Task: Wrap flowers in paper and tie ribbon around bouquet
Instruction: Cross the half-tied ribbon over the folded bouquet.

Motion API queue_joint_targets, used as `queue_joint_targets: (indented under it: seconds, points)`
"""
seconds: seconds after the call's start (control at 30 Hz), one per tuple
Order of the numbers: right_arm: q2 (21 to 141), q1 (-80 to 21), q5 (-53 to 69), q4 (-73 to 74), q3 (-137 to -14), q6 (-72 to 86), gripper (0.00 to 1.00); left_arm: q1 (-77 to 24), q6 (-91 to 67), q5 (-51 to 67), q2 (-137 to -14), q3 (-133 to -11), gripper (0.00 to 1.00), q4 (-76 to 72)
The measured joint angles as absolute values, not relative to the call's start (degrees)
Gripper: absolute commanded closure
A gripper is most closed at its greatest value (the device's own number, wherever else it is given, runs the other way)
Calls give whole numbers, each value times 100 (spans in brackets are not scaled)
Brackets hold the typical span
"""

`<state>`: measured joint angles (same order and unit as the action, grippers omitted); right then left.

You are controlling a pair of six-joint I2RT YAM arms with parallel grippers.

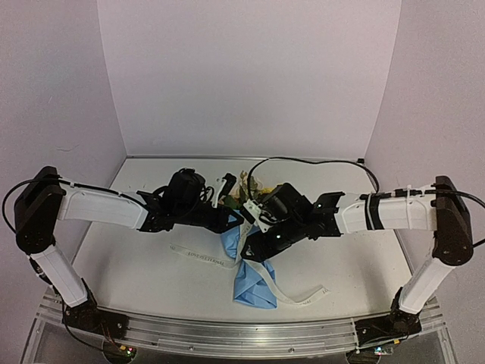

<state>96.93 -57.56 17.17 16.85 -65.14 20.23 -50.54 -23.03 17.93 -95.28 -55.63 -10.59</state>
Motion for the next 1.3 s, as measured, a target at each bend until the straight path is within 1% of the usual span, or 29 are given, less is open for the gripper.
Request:
queue_joint_targets:
  seconds: [0.1, 0.17, 0.27, 0.3, 0.4, 0.6, 0.73, 0.83, 0.87, 0.93, 1.13, 1.3]
  points:
    - [9777, -5758, 1707, 1639, -6513, 2052, 56, -5033, -2305, 1795, -9509, -5553, 100, -1061]
    - [9784, -5758, 1651, 1631, -6512, 2063, 60, -5021, -2305, 1796, -9493, -5539, 100, -1054]
    - [9784, -5758, 1605, 1602, -6512, 2068, 72, -5003, -2305, 1798, -9482, -5530, 100, -1057]
    - [9784, -5758, 1605, 1599, -6512, 2098, 73, -5000, -2305, 1798, -9478, -5525, 100, -1057]
    - [9784, -5762, 1616, 1587, -6512, 2121, 72, -4974, -2311, 1805, -9467, -5485, 100, -1085]
    - [9809, -5770, 1619, 1585, -6509, 2165, 63, -4913, -2396, 1841, -9455, -5429, 100, -1116]
    - [9866, -5782, 1623, 1584, -6510, 2186, 75, -4890, -2405, 1875, -9454, -5426, 100, -1145]
    - [9903, -5784, 1635, 1581, -6510, 2244, 88, -4878, -2408, 1899, -9452, -5426, 100, -1180]
    - [9911, -5784, 1643, 1578, -6510, 2243, 95, -4875, -2408, 1910, -9452, -5426, 100, -1192]
    - [9922, -5784, 1650, 1570, -6509, 2294, 100, -4862, -2410, 1931, -9451, -5424, 100, -1209]
    - [9848, -5790, 1574, 1464, -6316, 2388, 100, -4816, -2417, 1935, -9439, -5348, 100, -1263]
    - [9396, -5791, 1421, 1484, -5947, 2508, 100, -4778, -2454, 1939, -9365, -5201, 100, -1327]
